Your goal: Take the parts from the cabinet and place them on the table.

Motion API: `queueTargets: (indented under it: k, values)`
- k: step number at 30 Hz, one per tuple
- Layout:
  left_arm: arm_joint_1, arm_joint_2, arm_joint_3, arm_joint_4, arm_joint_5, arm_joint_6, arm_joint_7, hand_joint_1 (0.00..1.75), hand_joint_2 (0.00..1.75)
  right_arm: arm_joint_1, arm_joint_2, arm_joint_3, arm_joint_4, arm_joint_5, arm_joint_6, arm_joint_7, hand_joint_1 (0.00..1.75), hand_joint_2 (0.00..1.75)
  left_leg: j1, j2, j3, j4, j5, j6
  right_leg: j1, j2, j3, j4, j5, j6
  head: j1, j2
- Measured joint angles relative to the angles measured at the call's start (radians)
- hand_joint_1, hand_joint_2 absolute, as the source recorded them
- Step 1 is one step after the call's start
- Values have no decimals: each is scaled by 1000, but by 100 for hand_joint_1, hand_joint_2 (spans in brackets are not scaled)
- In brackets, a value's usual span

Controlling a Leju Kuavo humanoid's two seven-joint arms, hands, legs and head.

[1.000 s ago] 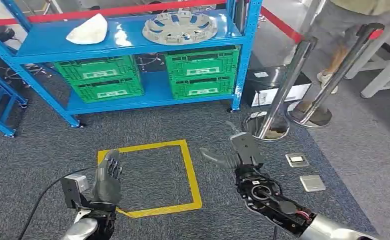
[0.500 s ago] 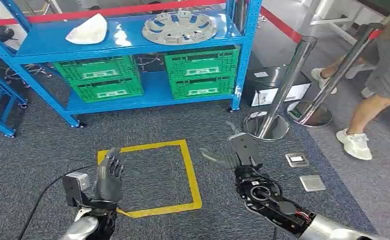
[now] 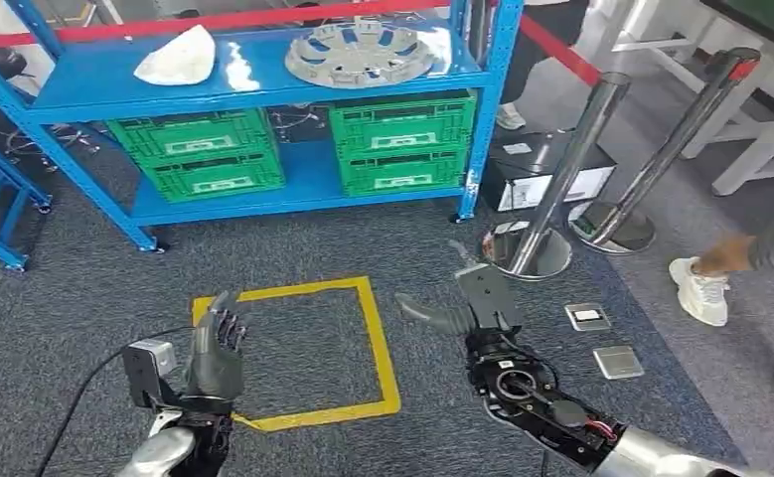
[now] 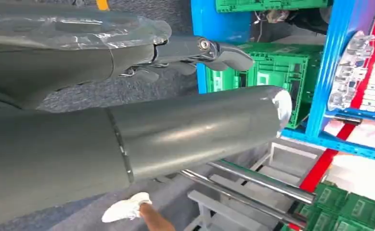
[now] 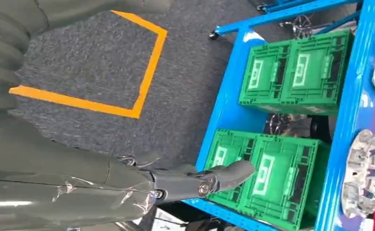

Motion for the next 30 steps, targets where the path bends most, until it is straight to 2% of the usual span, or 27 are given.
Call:
queueTargets:
  k: [1,2,3,5,6,7,8,9,10,11,12,13,14,15,16,17,18,19,21,22,23,24,26,27,28,29,30]
  values:
    - [-2,-1,0,-2,0,0,0,0,0,0,0,1,-5,0,0,0,0,175,0,0,7,-20,9,9,4,0,6,-9,3,6,0,0]
    - [-1,-3,-2,-2,0,-1,0,0,0,1,-2,2,-6,1,-1,0,0,175,10,4,22,-40,20,14,-1,-2,3,4,-3,5,6,0]
    - [-3,-3,-3,-2,0,-1,0,0,0,0,-3,2,-6,1,-2,0,0,175,10,5,27,-52,24,19,3,-2,-21,49,-31,3,11,0]
    - [-2,-5,-5,-2,0,-1,0,0,0,3,-3,5,-7,1,-2,0,0,175,9,8,27,-54,26,23,6,-1,-104,213,-100,7,26,0]
    - [0,-5,-7,-2,0,0,0,0,0,7,-3,7,-6,2,-2,0,0,175,9,10,27,-54,23,25,6,-1,-137,274,-116,9,27,0]
    - [2,-5,-7,-2,0,2,0,0,0,11,-5,7,-7,2,-2,1,0,175,9,9,28,-53,21,24,6,-1,-154,297,-110,12,28,0]
    - [4,-5,-7,-2,0,3,0,0,0,13,-6,8,-7,3,-2,2,0,175,12,7,31,-53,18,19,3,-2,-147,271,-81,14,34,0]
    - [5,-5,-7,-3,0,4,0,0,0,13,-8,8,-7,4,-1,3,0,175,16,6,36,-50,13,13,0,-3,-120,208,-38,17,38,0]
    - [5,-5,-7,-3,0,5,0,0,0,13,-8,9,-7,5,0,4,0,175,23,4,41,-42,3,3,-3,-5,-75,109,18,23,42,0]
    - [5,-5,-7,-5,0,6,0,0,0,13,-8,10,-7,6,2,4,0,175,25,4,42,-31,-9,-8,-9,-8,-44,30,41,32,47,0]
    - [3,-3,-7,-7,0,9,0,0,0,13,-8,12,-7,7,4,6,0,175,12,2,32,-21,-16,-19,1,-3,-34,28,13,33,59,0]
    - [4,-4,-8,-9,0,10,1,0,0,14,-8,13,-12,7,5,6,0,175,13,2,25,-14,-16,-23,-3,3,-40,28,8,3,56,0]
    - [4,-3,-10,-11,0,11,-1,0,0,18,-8,13,-12,7,5,6,0,175,15,1,26,-19,-14,-30,0,3,-46,31,4,-8,40,0]
    - [5,-3,-10,-13,0,13,-2,0,0,18,-9,15,-12,7,6,7,0,175,16,1,29,-30,-11,-33,6,3,-48,37,-1,-16,34,0]
    - [5,-3,-10,-14,0,13,-2,0,0,16,-10,14,-13,7,6,7,0,175,20,3,35,-31,-17,-42,5,5,-41,35,-4,-27,35,0]
    - [4,-2,-10,-18,0,14,-2,0,0,17,-10,14,-16,7,6,6,0,175,22,4,36,-23,-24,-42,4,6,-35,31,-7,-37,30,0]
    - [1,-2,-10,-19,0,14,-3,0,0,16,-10,15,-19,7,7,5,0,175,22,5,11,29,-42,-38,6,6,-28,29,-11,-42,16,0]
    - [1,-3,-10,-22,0,15,-3,0,0,15,-10,15,-20,7,10,5,0,175,17,4,-41,119,-74,-35,8,6,-24,27,-14,-47,5,0]
    - [6,-3,-11,-24,0,18,-3,0,0,16,-10,15,-21,7,15,6,0,175,7,5,-158,299,-123,-29,17,6,-15,25,-22,-57,-3,0]
    - [9,-2,-12,-24,0,20,-3,0,0,16,-10,15,-21,7,16,6,0,175,3,4,-197,341,-117,-23,24,7,-9,25,-27,-62,-3,0]
    - [12,0,-12,-25,0,26,-3,0,0,17,-10,16,-21,7,17,6,0,175,-4,4,-209,327,-83,-12,31,9,1,25,-33,-65,-5,0]
    - [12,2,-12,-26,0,26,-3,0,0,17,-10,16,-21,7,18,6,0,175,-12,4,-197,267,-27,4,37,12,12,24,-40,-67,-6,0]
    - [12,3,-13,-34,0,27,-3,0,0,17,-10,16,-24,8,18,6,0,175,-34,0,-140,91,88,45,46,12,33,21,-53,-70,-8,0]
    - [12,5,-13,-36,-1,29,-3,0,0,15,-10,16,-24,10,18,6,0,175,-46,0,-120,42,94,69,44,12,36,19,-58,-69,-3,0]
    - [13,5,-13,-39,-1,29,-3,0,0,14,-10,16,-25,10,19,7,0,175,-48,7,-110,14,82,66,47,16,35,17,-61,-63,1,0]
    - [13,5,-14,-45,-2,30,-2,0,0,15,-10,17,-27,10,19,8,0,175,-52,6,-107,8,78,61,42,15,36,4,-60,-56,-6,0]
    - [15,6,-14,-47,-2,32,-2,0,0,18,-10,17,-27,10,19,8,0,175,-52,4,-101,-15,80,62,42,12,44,19,-44,-49,-6,0]
